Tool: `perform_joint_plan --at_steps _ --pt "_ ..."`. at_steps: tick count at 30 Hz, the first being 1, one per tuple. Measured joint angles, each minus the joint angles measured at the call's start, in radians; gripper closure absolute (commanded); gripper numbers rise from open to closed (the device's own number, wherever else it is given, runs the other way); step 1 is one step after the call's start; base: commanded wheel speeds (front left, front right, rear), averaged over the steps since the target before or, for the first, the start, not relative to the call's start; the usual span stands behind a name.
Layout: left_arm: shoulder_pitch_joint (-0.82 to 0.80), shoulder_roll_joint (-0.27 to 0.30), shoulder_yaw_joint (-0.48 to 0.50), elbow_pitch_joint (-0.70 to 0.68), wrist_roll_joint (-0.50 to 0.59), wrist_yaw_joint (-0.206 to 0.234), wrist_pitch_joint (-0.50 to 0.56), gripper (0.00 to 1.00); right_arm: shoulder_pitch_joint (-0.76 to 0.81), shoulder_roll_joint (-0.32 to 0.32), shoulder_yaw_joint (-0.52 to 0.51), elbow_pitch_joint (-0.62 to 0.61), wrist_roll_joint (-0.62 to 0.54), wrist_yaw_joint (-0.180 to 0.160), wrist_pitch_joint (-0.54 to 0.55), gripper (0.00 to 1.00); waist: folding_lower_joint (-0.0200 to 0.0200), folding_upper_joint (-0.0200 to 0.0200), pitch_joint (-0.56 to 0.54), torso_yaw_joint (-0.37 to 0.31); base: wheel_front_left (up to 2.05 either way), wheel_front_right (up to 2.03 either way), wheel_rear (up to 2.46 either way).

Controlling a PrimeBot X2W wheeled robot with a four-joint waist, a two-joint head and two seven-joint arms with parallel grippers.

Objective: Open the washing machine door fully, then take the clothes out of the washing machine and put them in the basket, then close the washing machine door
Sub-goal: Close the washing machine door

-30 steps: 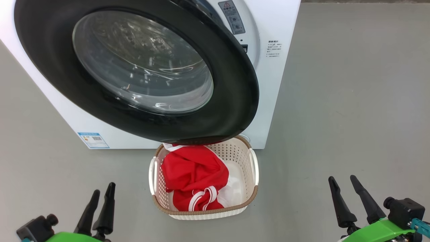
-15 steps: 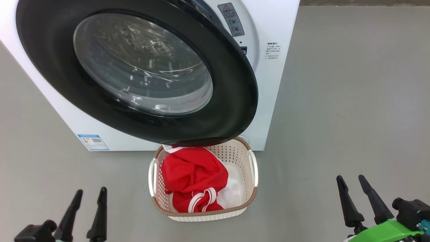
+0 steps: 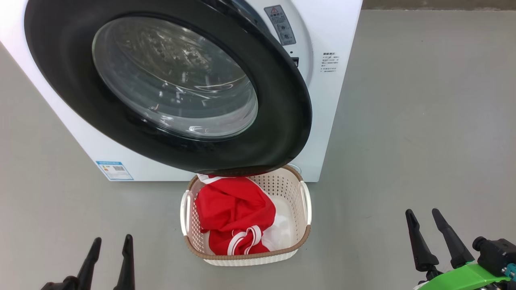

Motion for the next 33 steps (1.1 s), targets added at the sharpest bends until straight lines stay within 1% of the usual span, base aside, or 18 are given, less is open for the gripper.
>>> perform_joint_plan --at_steps 2,9,16,17,18,20,24,33 --pt "0.0 -0.01 0.004 0.001 0.0 0.0 0.0 0.0 0.0 0.0 0.0 0.0 0.0 0.0 0.0 0.0 0.0 0.0 0.003 0.003 0.0 0.0 0.0" --pt "-0.001 -0.011 0.016 0.0 0.0 0.0 0.0 0.0 0.0 0.0 0.0 0.0 0.0 0.0 0.0 0.0 0.0 0.0 0.009 0.007 0.0 0.0 0.0" --pt "-0.005 -0.017 0.008 -0.002 0.0 0.0 0.0 0.0 -0.001 -0.001 0.005 0.0 0.0 0.0 0.0 0.0 0.0 0.0 0.016 0.019 0.0 0.0 0.0" --pt "-0.006 -0.019 0.006 -0.002 0.0 0.0 0.0 0.0 -0.001 -0.001 0.008 0.0 0.0 0.0 0.0 0.12 0.0 0.0 0.018 0.022 0.0 0.0 0.0" --pt "-0.007 -0.021 0.004 -0.002 0.0 0.0 0.0 0.0 -0.002 -0.001 0.012 0.0 0.0 0.0 0.0 0.55 0.0 0.0 0.02 0.025 0.0 0.0 0.0" --pt "-0.008 -0.026 0.004 -0.003 0.0 0.0 0.0 0.0 -0.005 -0.003 0.02 0.0 0.0 0.0 0.0 1.0 0.0 0.0 0.024 0.032 0.0 0.0 0.0" --pt "-0.013 -0.041 0.0 -0.007 -0.001 0.0 0.0 0.0 -0.027 -0.009 0.061 0.002 0.002 0.0 0.0 1.0 0.0 0.0 0.032 0.051 0.0 0.0 0.0" --pt "-0.037 -0.047 -0.039 -0.007 -0.019 0.0 0.0 0.0 -0.182 -0.024 0.176 0.025 0.012 0.0 0.0 1.0 0.0 0.0 0.057 0.104 0.0 0.0 0.0"
